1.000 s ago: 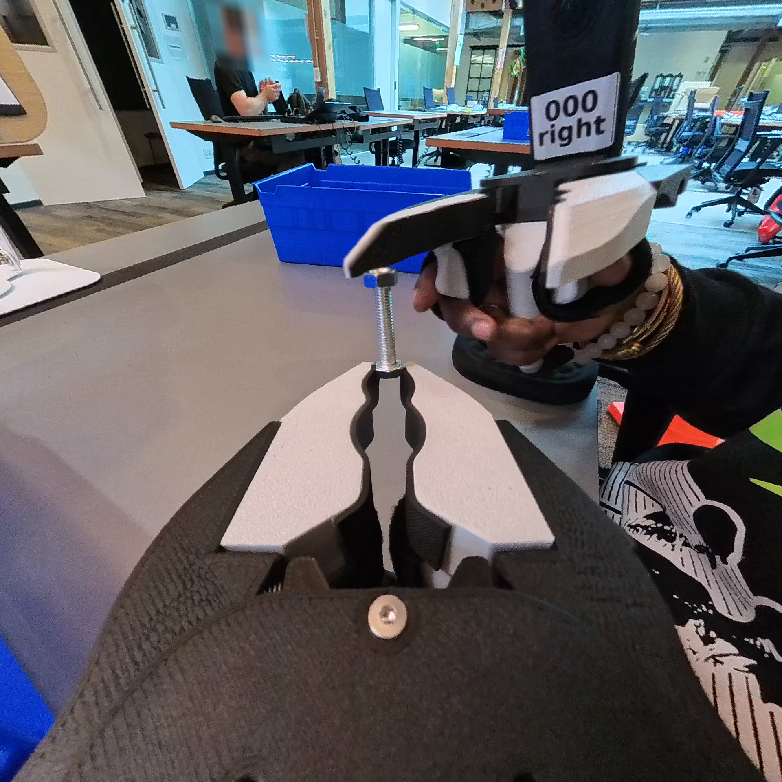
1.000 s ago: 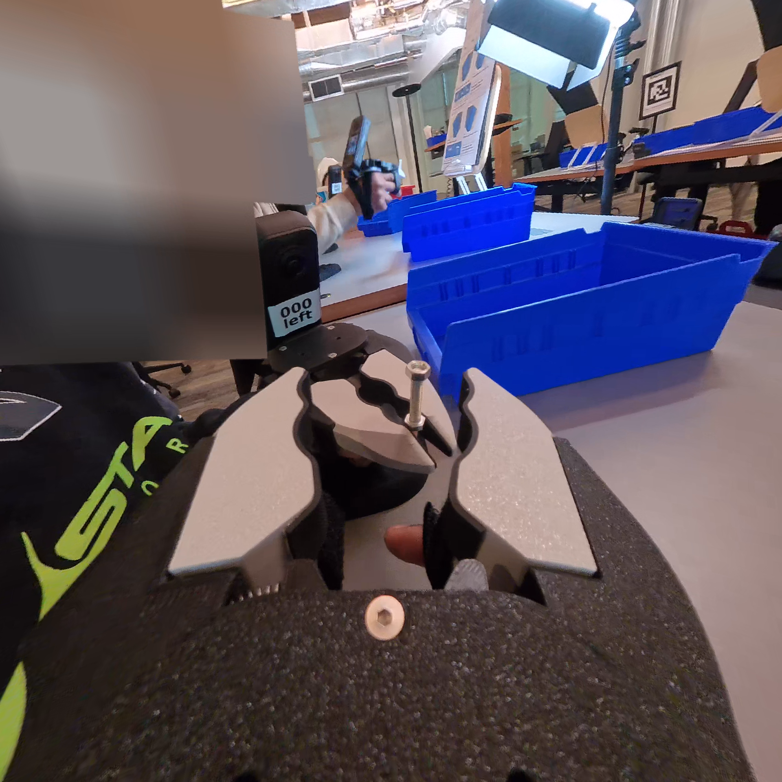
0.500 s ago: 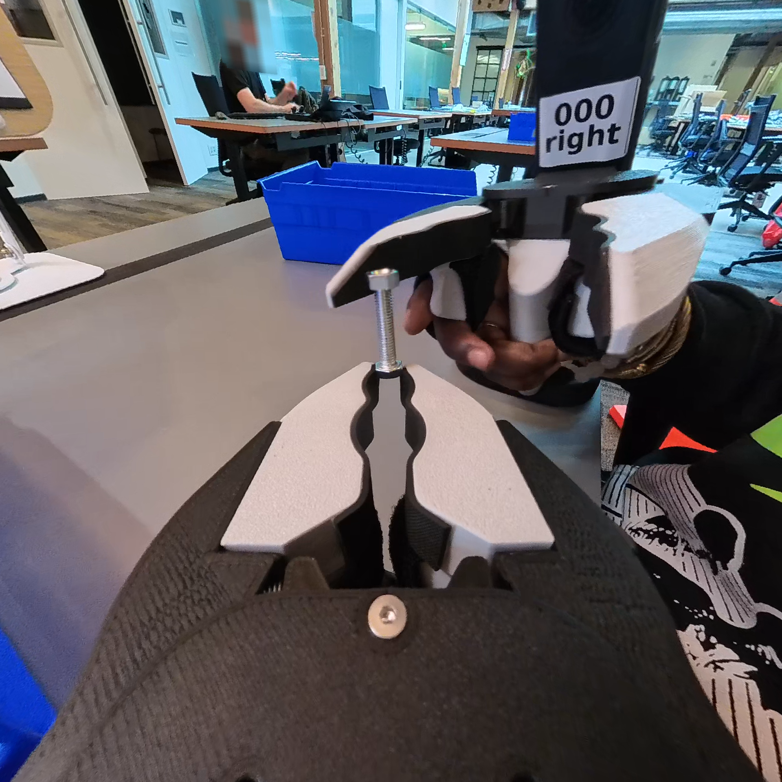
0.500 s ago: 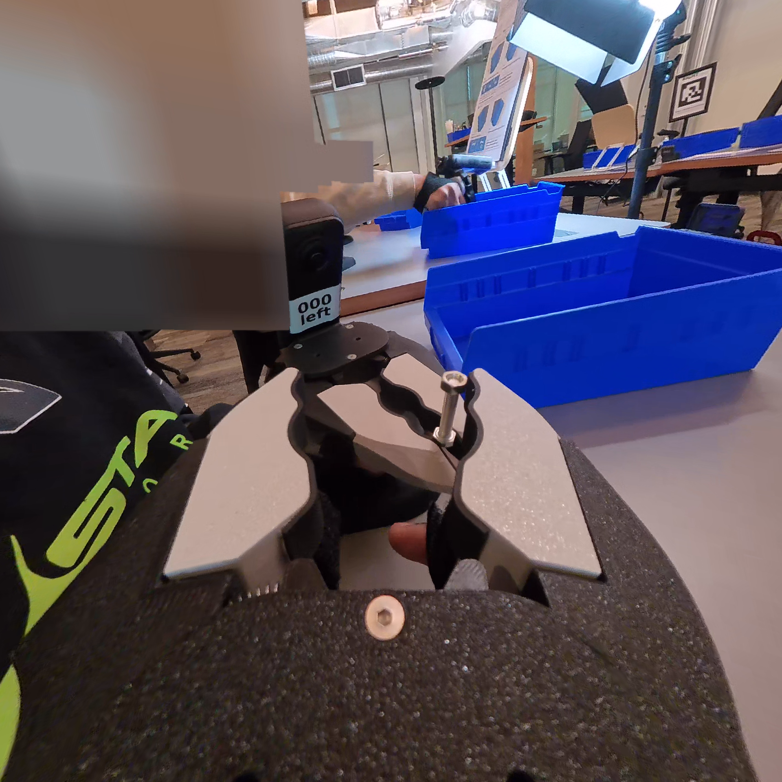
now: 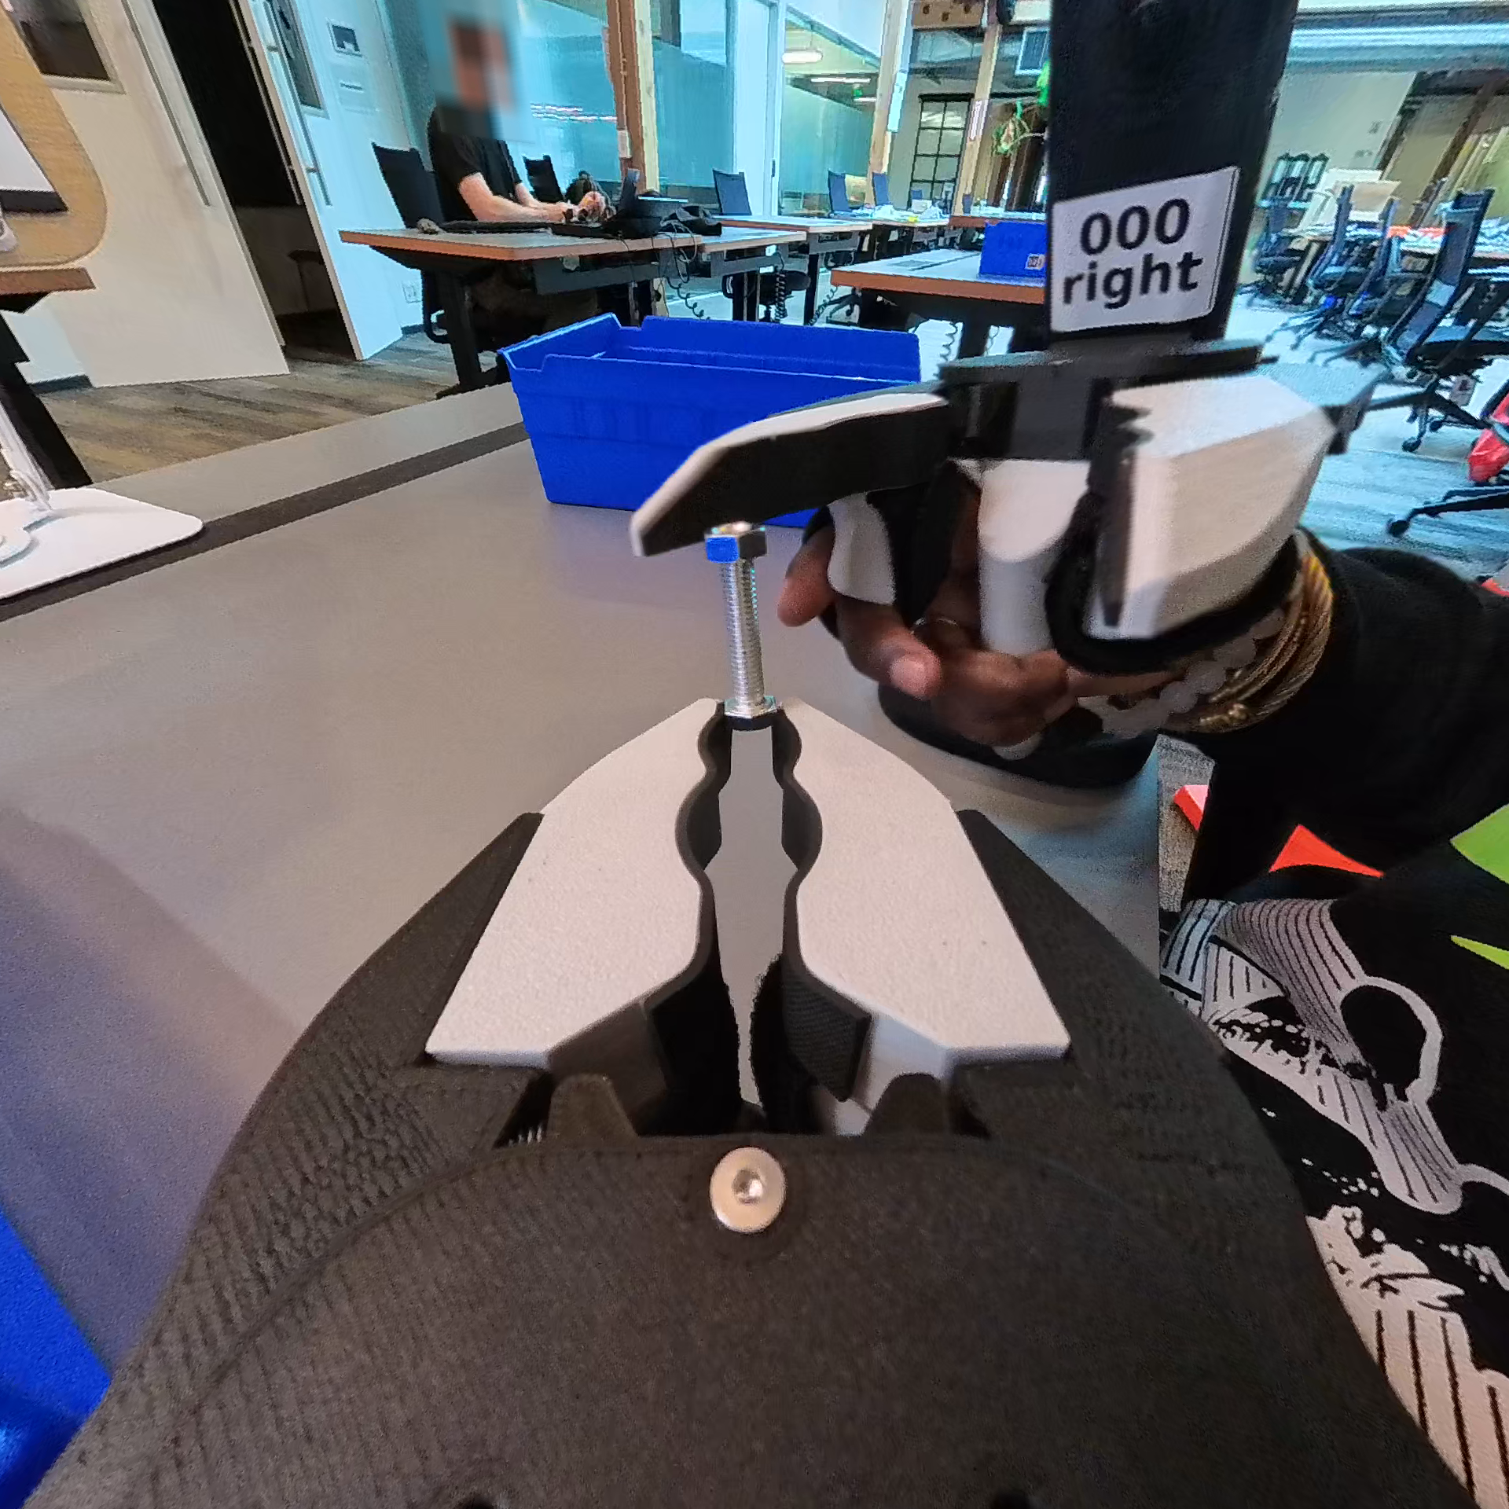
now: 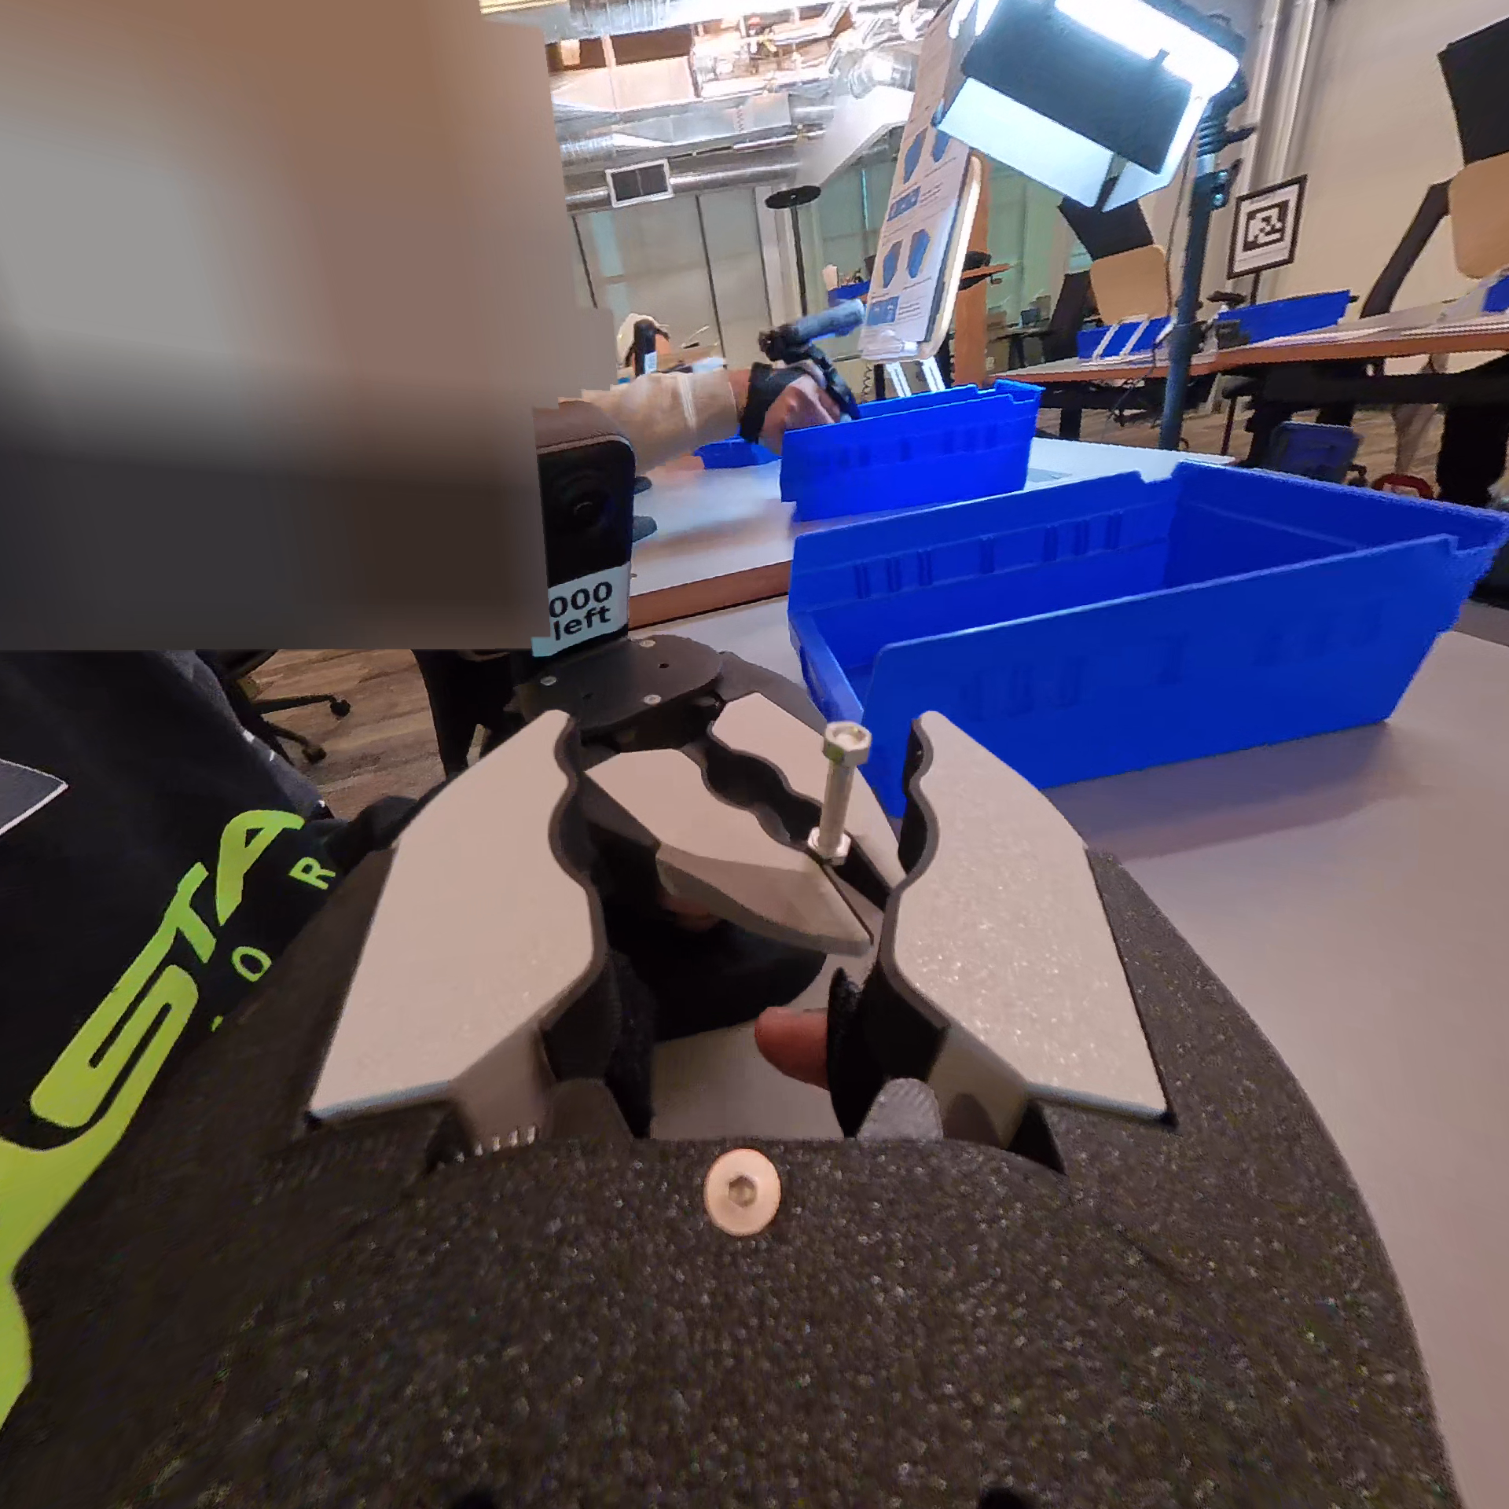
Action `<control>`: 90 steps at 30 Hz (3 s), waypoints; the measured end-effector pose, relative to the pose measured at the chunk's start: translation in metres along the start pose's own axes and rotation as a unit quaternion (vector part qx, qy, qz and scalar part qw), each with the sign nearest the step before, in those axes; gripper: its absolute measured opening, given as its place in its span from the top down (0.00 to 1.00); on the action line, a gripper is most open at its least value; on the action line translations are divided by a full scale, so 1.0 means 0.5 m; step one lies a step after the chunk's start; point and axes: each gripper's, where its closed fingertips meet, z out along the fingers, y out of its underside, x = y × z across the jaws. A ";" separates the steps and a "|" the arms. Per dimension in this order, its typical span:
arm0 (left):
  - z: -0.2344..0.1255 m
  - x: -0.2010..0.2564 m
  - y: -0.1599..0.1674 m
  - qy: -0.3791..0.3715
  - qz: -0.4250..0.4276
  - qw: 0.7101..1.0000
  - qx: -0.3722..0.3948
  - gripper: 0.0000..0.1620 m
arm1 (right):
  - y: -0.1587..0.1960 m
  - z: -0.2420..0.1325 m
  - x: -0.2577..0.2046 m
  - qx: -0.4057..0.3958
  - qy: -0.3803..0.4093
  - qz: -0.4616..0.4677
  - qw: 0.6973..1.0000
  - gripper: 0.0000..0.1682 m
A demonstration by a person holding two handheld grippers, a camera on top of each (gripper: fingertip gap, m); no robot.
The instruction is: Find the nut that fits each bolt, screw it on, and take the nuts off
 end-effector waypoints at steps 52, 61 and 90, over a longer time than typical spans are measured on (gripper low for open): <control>0.000 -0.004 0.000 -0.006 -0.004 1.000 -0.002 0.94 | 0.001 -0.035 -0.006 0.017 0.017 -0.006 1.000 0.68; 0.002 0.002 0.003 -0.002 0.005 1.000 -0.009 0.94 | 0.011 0.026 -0.001 0.002 -0.005 0.002 1.000 0.54; 0.002 0.000 0.005 -0.004 0.003 1.000 -0.011 0.94 | 0.011 0.012 0.007 0.019 0.010 0.005 1.000 0.52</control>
